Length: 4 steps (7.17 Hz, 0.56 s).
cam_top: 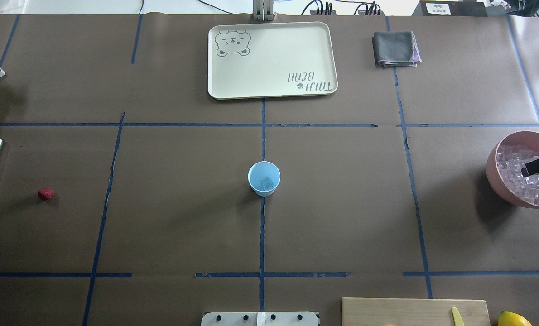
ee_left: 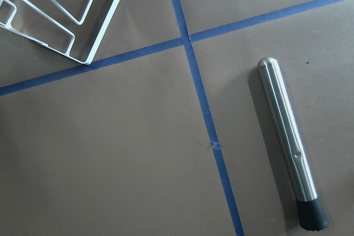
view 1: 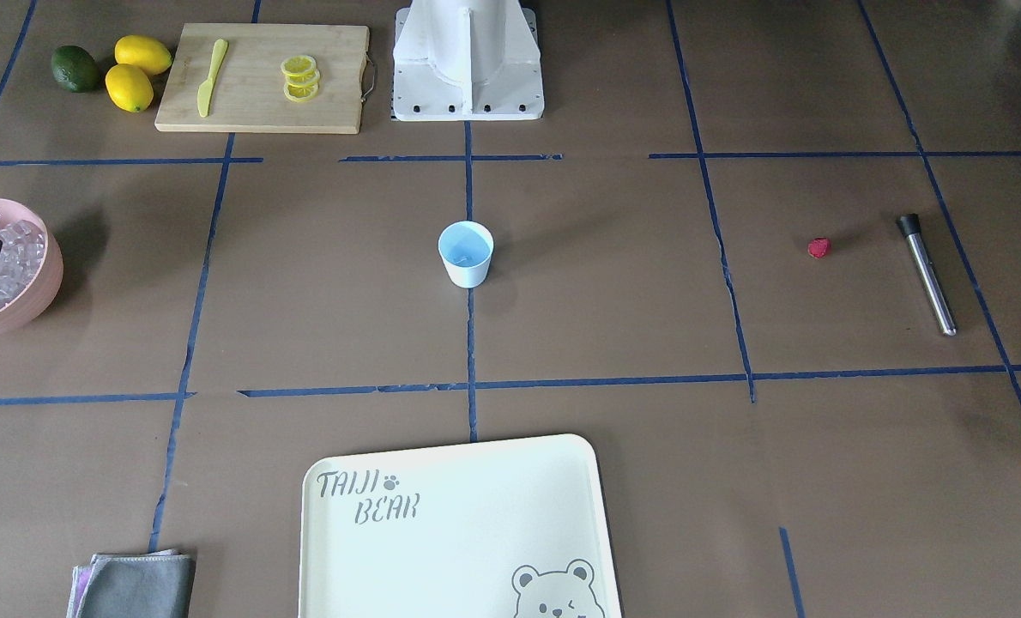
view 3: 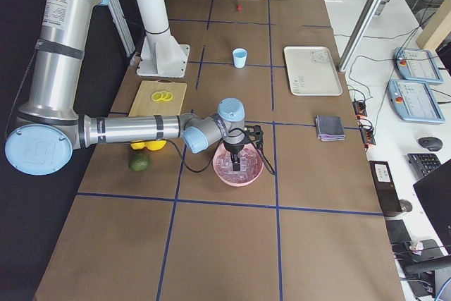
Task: Mash ice and strawberries in cup
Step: 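Lower the right gripper into the bowl and grasp another ice cube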
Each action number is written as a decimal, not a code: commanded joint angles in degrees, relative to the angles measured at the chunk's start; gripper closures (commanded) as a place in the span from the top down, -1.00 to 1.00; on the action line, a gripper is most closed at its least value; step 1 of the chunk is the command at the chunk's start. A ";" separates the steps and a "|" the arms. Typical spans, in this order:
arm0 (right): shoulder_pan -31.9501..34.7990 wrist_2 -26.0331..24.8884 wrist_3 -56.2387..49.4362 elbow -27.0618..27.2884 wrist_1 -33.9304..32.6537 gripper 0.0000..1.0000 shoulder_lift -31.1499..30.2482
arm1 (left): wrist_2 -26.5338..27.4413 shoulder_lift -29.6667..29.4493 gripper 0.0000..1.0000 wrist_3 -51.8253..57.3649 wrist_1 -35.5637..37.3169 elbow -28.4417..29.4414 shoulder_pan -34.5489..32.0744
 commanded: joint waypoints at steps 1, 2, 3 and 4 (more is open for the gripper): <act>-1.90 -0.12 0.03 -0.15 0.00 0.69 -0.04 | 0.00 0.00 1.00 0.04 -0.01 -0.02 0.00; -2.52 -0.38 0.03 -0.24 0.00 0.66 -0.13 | 0.00 0.00 1.00 0.04 -0.01 -0.02 0.00; -2.96 -1.26 0.03 -0.41 -0.08 0.62 -0.05 | 0.00 0.00 1.00 0.04 -0.01 0.07 0.00; -2.97 -1.26 -0.14 -0.59 -0.08 0.56 -0.04 | 0.00 0.00 1.00 0.04 0.08 0.07 0.00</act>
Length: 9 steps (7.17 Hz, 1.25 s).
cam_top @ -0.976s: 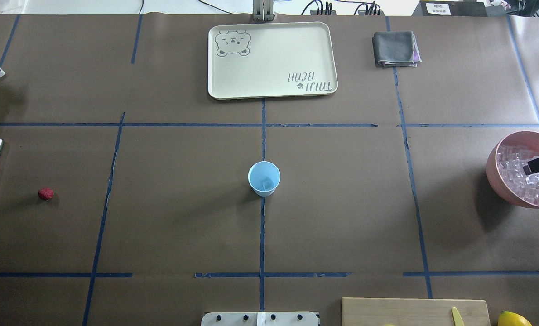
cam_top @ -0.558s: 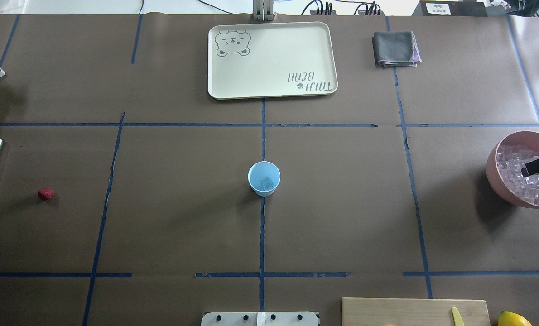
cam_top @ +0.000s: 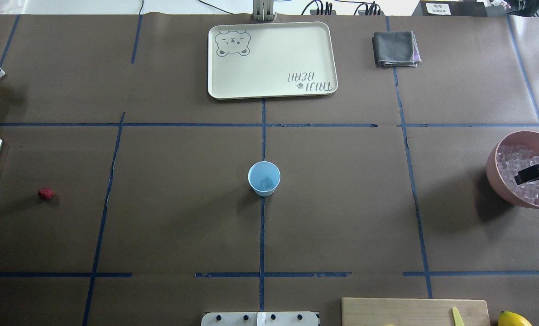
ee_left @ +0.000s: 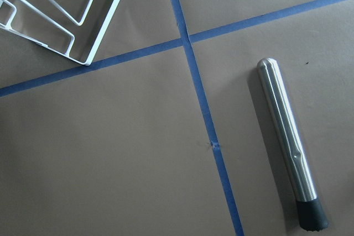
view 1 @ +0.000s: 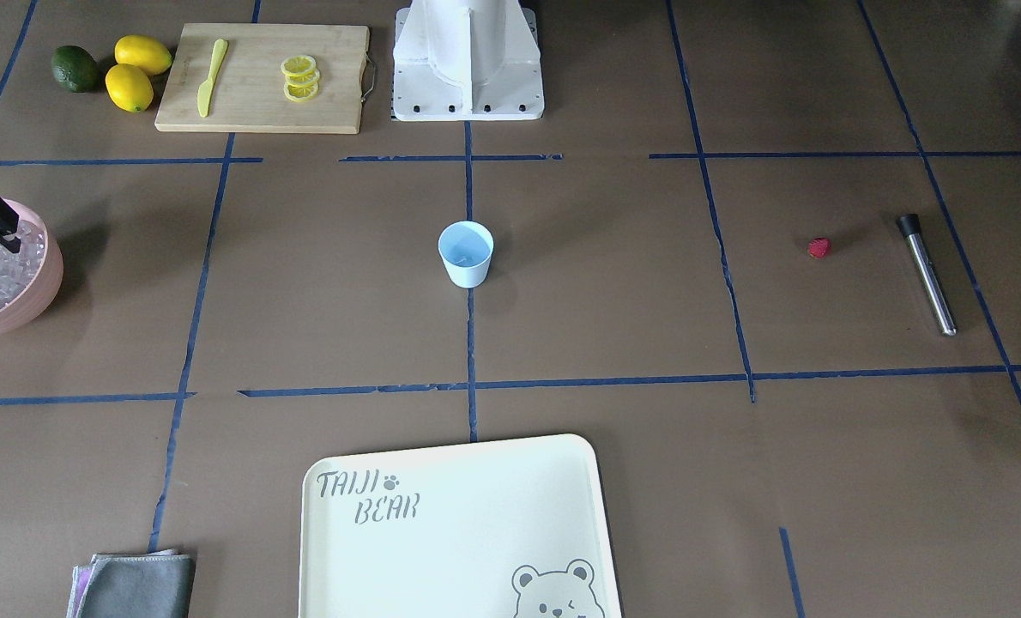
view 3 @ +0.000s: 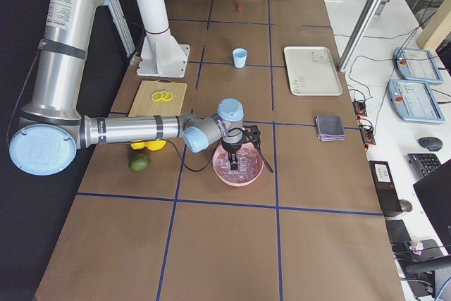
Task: Mash ice and strawberries in cup
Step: 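Lower the right gripper into the bowl and grasp another ice cube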
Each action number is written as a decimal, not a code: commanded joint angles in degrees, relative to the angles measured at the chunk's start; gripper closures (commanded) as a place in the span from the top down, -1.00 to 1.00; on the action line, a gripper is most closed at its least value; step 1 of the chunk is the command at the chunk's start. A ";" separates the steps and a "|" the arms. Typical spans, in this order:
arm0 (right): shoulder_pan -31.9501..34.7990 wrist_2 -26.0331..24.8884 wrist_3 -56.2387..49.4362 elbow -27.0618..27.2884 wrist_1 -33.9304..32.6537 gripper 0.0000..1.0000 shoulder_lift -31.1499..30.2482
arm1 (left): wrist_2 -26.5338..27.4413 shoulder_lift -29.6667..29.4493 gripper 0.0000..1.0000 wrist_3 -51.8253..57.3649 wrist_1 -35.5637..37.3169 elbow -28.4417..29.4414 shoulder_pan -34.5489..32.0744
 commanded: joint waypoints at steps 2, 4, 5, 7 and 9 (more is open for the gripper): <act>-0.26 -0.34 -0.49 -0.39 -0.03 0.45 -0.15 | 0.00 0.00 1.00 0.00 0.07 0.04 0.00; -0.09 -0.16 -0.67 -0.39 -0.03 -0.57 -0.06 | 0.00 0.00 1.00 0.00 0.07 -0.05 0.00; 0.00 0.19 -0.76 -0.30 0.05 -0.90 -0.15 | 0.00 0.00 1.00 0.00 0.07 -0.05 0.00; 0.26 0.36 -0.76 0.14 0.05 -0.95 -0.15 | 0.00 0.00 1.00 0.00 0.07 -0.05 0.00; 2.63 1.33 -0.84 4.07 -2.65 -0.97 -0.06 | 0.00 0.00 1.00 0.00 -0.02 -0.13 0.00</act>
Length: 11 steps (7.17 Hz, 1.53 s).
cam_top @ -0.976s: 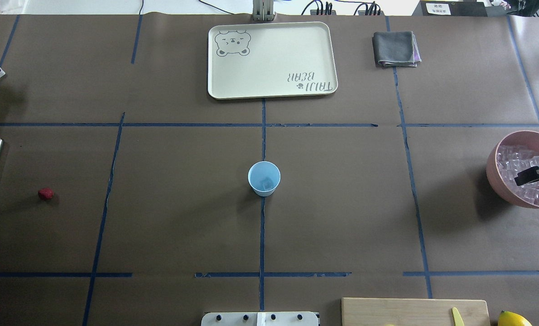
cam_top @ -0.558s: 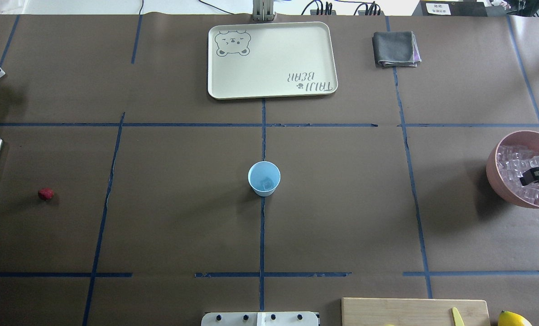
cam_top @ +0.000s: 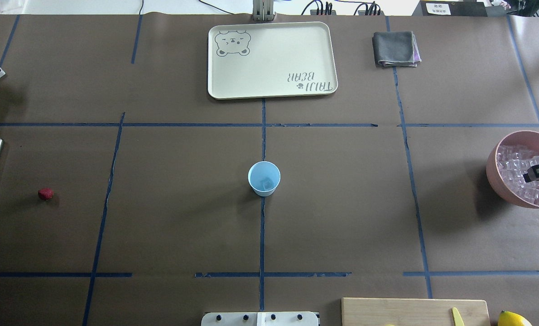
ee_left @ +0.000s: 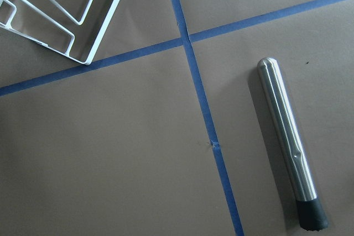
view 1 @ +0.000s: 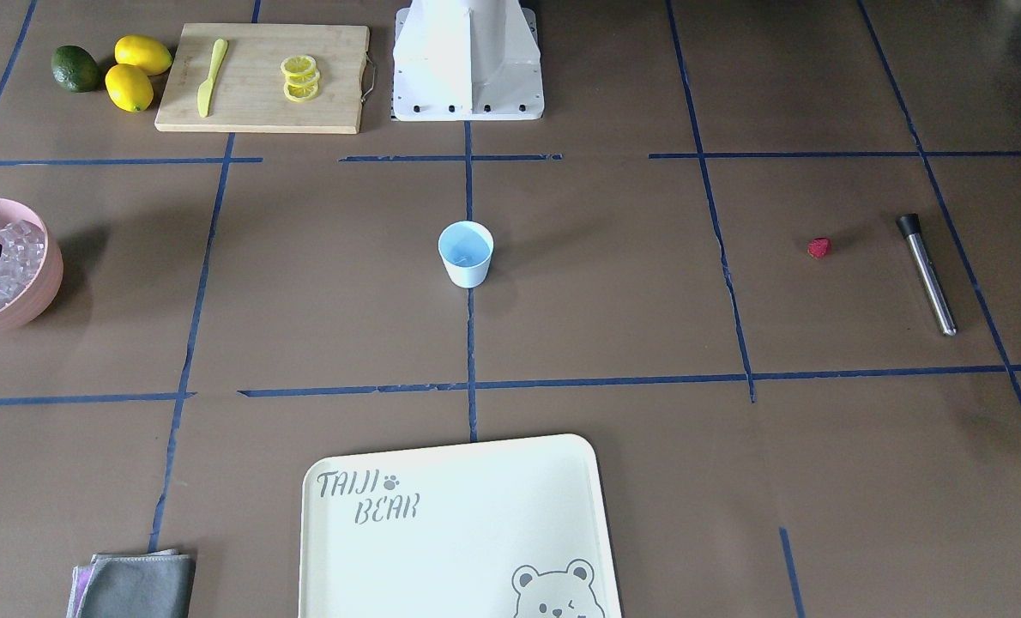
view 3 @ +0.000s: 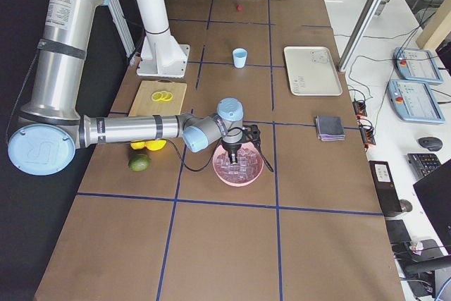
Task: Mash ice and strawberries in cup
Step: 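Lower the right gripper into the bowl and grasp another ice cube, then carry the ice cube with the right gripper over the blue cup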
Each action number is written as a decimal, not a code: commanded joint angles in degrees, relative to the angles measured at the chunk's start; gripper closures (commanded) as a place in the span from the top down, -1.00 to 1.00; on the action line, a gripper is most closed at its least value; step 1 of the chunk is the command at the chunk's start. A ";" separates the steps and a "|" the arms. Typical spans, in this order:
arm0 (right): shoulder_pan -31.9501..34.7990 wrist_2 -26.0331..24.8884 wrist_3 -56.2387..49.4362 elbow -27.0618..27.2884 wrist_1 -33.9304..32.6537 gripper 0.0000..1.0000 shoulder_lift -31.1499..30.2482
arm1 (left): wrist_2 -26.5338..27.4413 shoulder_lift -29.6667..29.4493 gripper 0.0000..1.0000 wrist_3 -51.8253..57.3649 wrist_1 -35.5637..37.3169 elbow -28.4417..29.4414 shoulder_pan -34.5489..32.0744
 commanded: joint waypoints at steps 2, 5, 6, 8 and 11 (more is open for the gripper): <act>1.94 0.44 0.10 12.94 -13.89 -0.97 2.98 | 0.00 0.00 1.00 0.00 -0.07 -0.06 0.00; 1.68 0.44 1.59 16.32 -26.03 -0.96 17.97 | 0.00 0.00 1.00 0.00 -0.07 -0.06 0.00; -2.23 0.18 7.69 16.07 -31.73 -0.95 25.61 | 0.00 0.00 1.00 0.00 -0.07 -0.06 0.00; -12.17 -4.72 22.37 15.54 -43.17 -0.93 40.91 | 0.00 0.00 1.00 0.00 -0.07 -0.06 0.00; -21.66 -12.35 35.13 10.82 -44.88 -0.92 52.10 | 0.00 0.00 1.00 0.00 -0.07 0.03 0.00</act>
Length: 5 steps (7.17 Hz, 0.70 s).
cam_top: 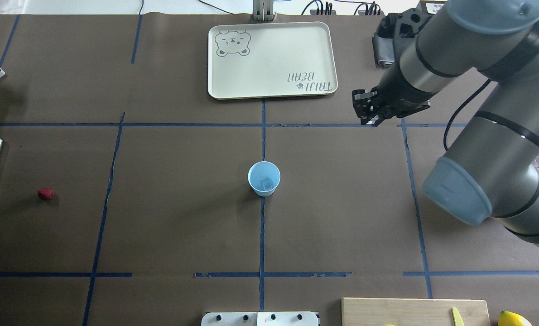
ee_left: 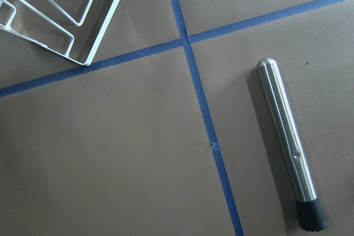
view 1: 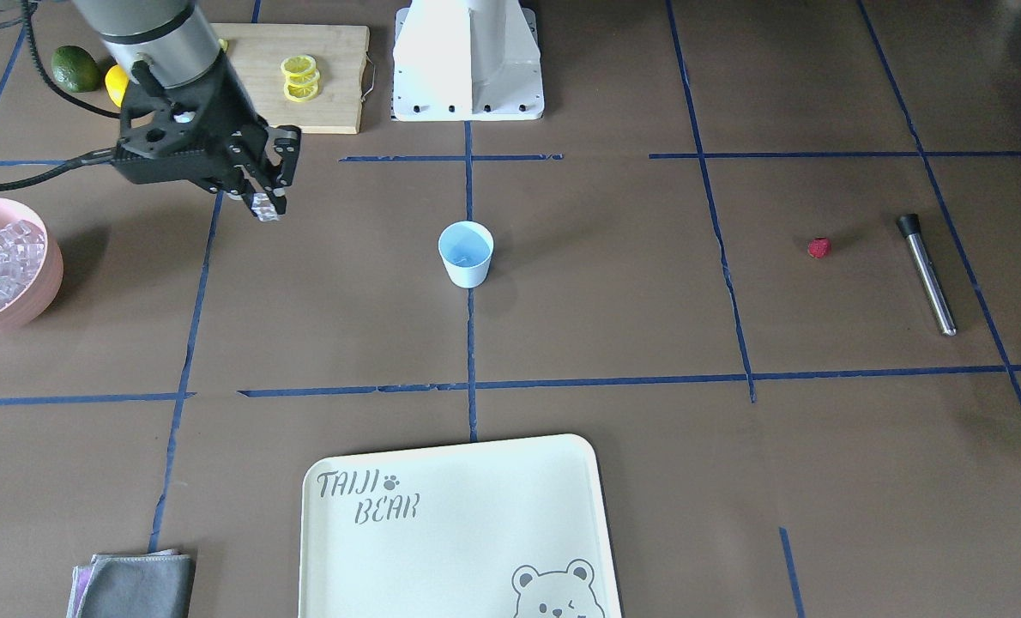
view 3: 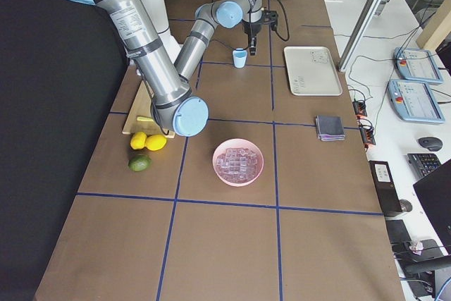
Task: Mash ice and strawberries in cup
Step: 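Carry the ice cube with the right gripper over the blue cup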
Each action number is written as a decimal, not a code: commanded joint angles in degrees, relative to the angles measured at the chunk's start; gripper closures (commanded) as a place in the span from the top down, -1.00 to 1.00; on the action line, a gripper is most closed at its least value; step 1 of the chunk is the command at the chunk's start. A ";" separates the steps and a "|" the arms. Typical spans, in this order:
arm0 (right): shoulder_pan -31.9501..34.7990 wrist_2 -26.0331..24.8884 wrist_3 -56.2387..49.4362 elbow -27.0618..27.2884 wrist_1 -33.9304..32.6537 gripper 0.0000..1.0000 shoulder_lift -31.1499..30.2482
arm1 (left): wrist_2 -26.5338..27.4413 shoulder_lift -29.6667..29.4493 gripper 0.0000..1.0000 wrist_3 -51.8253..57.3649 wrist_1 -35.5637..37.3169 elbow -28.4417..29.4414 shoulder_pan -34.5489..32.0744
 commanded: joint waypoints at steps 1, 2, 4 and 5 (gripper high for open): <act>-8.75 -7.62 9.29 -5.79 -0.40 -0.91 7.81 | 0.00 0.00 1.00 0.00 0.00 0.07 0.00; -11.49 -10.26 11.50 -9.13 -0.06 -0.89 10.54 | 0.00 0.00 1.00 0.00 0.00 0.07 0.00; -14.23 -12.13 13.63 -16.52 0.30 -0.84 14.95 | 0.00 -0.09 1.00 0.00 0.00 0.07 0.00; -15.19 -12.66 14.07 -18.98 4.82 -0.83 14.70 | 0.00 -0.09 1.00 0.00 0.00 -0.02 0.00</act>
